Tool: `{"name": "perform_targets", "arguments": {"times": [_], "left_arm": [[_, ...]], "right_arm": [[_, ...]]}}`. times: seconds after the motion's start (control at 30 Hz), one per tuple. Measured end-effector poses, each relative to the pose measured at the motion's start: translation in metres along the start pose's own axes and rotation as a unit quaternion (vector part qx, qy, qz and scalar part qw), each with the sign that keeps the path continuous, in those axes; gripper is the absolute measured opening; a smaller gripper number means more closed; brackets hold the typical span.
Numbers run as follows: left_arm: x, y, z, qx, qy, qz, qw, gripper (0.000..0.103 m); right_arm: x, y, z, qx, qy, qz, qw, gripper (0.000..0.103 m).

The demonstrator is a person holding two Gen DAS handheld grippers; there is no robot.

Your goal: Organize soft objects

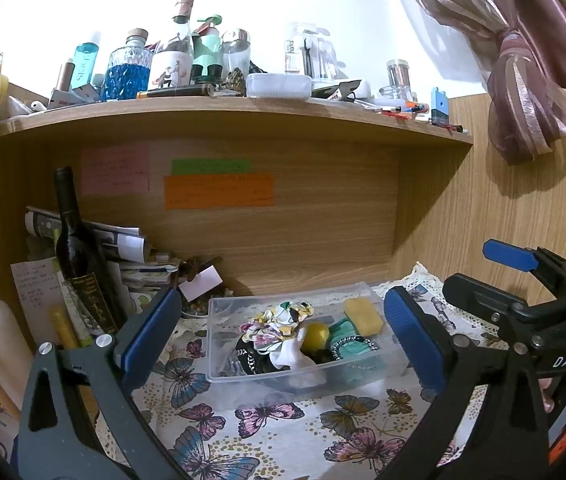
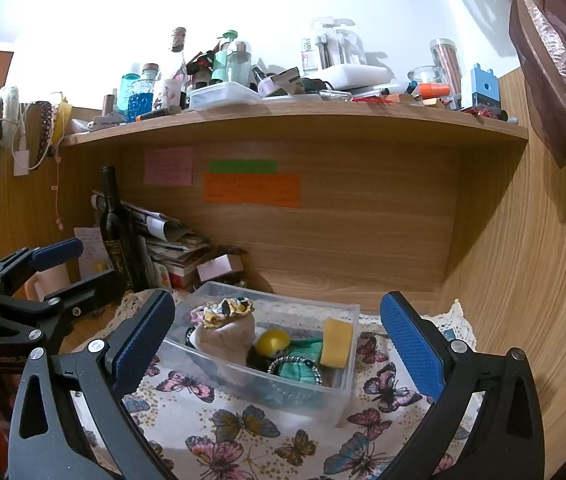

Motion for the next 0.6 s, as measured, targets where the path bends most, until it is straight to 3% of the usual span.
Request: {"name": "perform_targets", "arguments": {"times": [0.6], "left_arm": [[0.0015, -0.0014, 0.0005, 0.002, 0.001, -0.001, 1.0, 0.103]], "right_arm": [[0.003, 0.0037, 0.0019, 0.0, 0.002, -0.002, 1.0, 0.103]]}}
Point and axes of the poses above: each gripper's, at about its wrist camera, not at the fingertips, and z roughly the way its jaws point, y to its left, x to its underside, the point moved 4 cm from there along z, roughly the way its jaws point, and after that the axes turned 15 degrees about y, right-handed, at the moved point
